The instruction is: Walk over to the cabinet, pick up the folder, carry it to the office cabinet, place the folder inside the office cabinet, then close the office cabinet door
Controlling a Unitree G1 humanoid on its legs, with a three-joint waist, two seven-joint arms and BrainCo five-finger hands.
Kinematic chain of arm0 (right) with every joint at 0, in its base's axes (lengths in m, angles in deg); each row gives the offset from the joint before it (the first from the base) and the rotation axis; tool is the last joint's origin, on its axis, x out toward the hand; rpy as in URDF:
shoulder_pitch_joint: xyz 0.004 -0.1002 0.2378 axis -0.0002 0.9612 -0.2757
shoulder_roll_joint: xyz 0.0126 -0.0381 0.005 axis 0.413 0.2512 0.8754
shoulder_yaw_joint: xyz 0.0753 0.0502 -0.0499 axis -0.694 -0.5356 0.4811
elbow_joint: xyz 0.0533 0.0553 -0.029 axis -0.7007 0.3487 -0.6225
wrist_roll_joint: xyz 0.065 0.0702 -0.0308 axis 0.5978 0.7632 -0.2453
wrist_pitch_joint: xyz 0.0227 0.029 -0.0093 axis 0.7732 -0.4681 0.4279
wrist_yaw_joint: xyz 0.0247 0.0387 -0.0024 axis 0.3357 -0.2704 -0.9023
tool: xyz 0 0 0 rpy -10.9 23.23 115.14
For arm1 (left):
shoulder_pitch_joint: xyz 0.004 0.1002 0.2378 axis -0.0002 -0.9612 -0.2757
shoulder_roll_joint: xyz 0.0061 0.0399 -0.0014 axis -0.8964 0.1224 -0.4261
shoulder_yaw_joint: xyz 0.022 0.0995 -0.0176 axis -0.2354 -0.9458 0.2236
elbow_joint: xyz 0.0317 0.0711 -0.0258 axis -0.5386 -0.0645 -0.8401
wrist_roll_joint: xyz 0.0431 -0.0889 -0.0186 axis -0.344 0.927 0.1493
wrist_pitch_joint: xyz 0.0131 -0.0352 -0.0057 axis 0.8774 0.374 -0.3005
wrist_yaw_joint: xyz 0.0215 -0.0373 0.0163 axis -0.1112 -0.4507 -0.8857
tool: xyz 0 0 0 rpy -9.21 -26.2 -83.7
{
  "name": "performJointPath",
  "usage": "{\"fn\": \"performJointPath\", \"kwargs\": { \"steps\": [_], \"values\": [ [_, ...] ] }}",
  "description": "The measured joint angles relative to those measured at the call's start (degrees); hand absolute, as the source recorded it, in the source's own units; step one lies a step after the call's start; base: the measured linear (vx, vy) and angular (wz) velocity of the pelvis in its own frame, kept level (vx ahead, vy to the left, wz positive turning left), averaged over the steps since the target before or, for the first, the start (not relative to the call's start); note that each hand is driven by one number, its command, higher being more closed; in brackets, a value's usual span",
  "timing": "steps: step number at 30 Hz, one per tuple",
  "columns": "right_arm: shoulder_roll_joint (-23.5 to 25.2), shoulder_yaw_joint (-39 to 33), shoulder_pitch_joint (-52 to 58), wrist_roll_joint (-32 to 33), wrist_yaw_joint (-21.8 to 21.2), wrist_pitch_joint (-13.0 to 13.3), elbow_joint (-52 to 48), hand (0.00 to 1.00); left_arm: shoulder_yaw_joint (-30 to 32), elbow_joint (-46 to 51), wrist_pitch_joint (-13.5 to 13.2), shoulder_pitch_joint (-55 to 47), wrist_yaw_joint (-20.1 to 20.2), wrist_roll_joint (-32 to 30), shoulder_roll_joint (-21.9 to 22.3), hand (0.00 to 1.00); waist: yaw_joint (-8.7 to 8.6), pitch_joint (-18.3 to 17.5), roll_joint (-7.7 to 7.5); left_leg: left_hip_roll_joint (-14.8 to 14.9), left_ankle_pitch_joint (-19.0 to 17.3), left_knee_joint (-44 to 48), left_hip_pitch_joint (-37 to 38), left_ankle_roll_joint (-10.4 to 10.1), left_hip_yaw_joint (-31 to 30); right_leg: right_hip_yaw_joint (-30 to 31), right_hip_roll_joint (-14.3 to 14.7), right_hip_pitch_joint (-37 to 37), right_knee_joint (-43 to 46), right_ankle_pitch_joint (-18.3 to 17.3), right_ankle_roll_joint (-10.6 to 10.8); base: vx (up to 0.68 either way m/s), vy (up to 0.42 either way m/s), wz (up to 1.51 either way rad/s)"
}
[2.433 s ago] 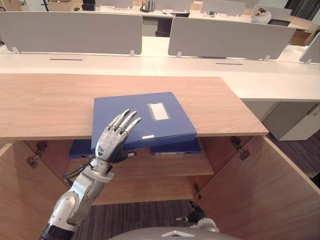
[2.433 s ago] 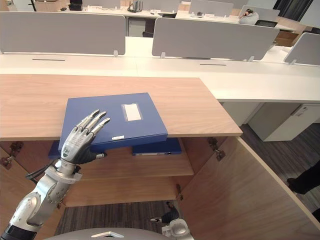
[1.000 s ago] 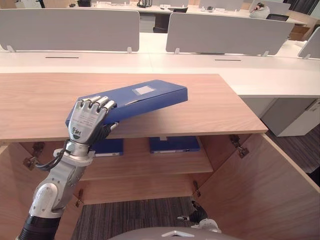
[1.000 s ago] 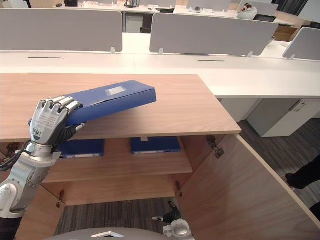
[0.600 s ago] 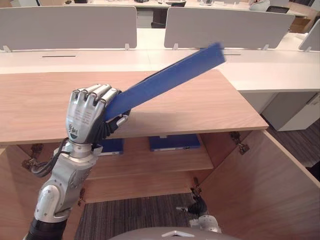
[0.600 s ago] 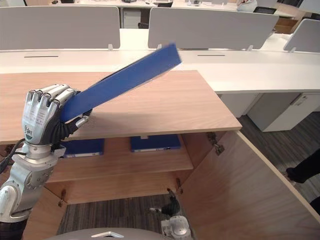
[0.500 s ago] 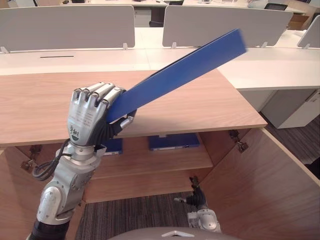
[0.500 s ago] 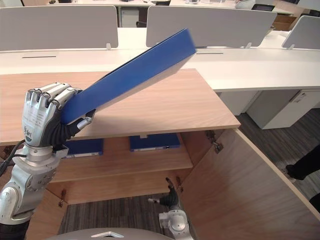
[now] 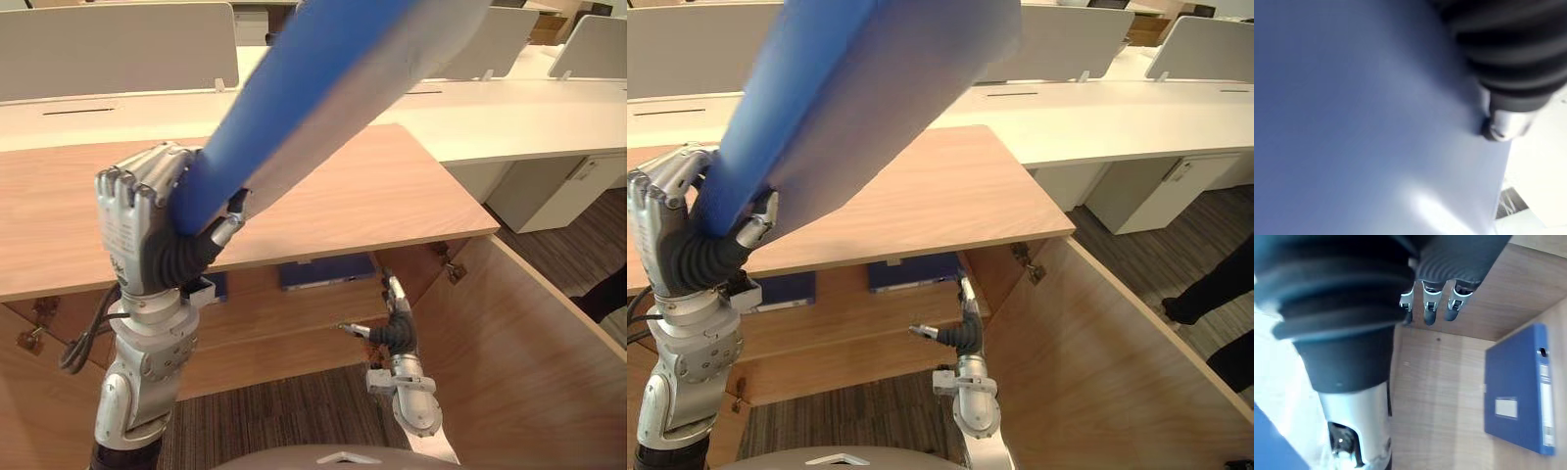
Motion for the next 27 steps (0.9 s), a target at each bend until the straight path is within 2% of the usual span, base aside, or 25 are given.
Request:
{"fn": "performJointPath", "kwargs": {
  "steps": [8, 13, 18, 23, 27],
  "values": [
    [-1.1, -0.1, -0.2, -4.4, 1.9, 2.4, -13.1, 0.0, 2.6, 1.3, 0.8, -3.4, -1.8, 0.0, 2.6, 1.0, -0.56, 0.2, -0.39, -0.1, -0.3, 0.0, -0.8, 0.2, 1.2, 1.4, 0.1, -1.5, -0.2, 0.6, 0.2, -0.01, -0.021, -0.1],
    [-1.9, 0.0, -2.7, -4.4, 2.4, 2.9, -15.9, 0.0, 2.6, 0.6, 0.8, -3.7, -2.3, 0.8, 3.9, 1.0, -0.61, 0.3, -0.48, -0.1, -0.6, 0.0, -0.8, 0.3, 1.3, 1.6, 0.1, -1.5, -0.2, 1.0, 0.3, 0.0, 0.0, 0.0],
    [-3.3, 0.0, -7.0, -4.3, 2.5, 3.6, -17.2, 0.0, 2.2, -1.9, 0.8, -4.0, -2.3, 4.6, 4.8, 1.0, -0.47, 0.3, -0.54, -0.2, -0.6, 0.0, -0.8, 0.4, 1.2, 1.7, 0.0, -1.5, -0.3, 1.2, 0.3, -0.04, -0.026, -0.01],
    [-5.1, -0.1, -10.6, -1.0, 2.3, 3.9, -17.2, 0.0, 0.3, -3.6, -1.0, -4.0, -0.8, 9.8, 6.5, 1.0, -0.42, 0.3, -0.51, -0.2, -0.5, 0.0, -1.0, 0.5, 0.8, 1.3, 0.0, -1.5, -0.3, 1.2, 0.3, -0.03, -0.035, 0.03],
    [-5.0, -1.3, -12.5, 4.9, 2.0, 4.0, -17.0, 0.0, -2.0, -4.8, -2.9, -4.0, 0.7, 15.1, 7.5, 1.0, -0.43, 0.3, -0.47, -0.2, -0.1, 0.0, -1.7, 0.7, -0.5, 0.2, -0.1, -1.5, -0.3, 1.2, 0.3, -0.02, -0.037, 0.14]
  ]
}}
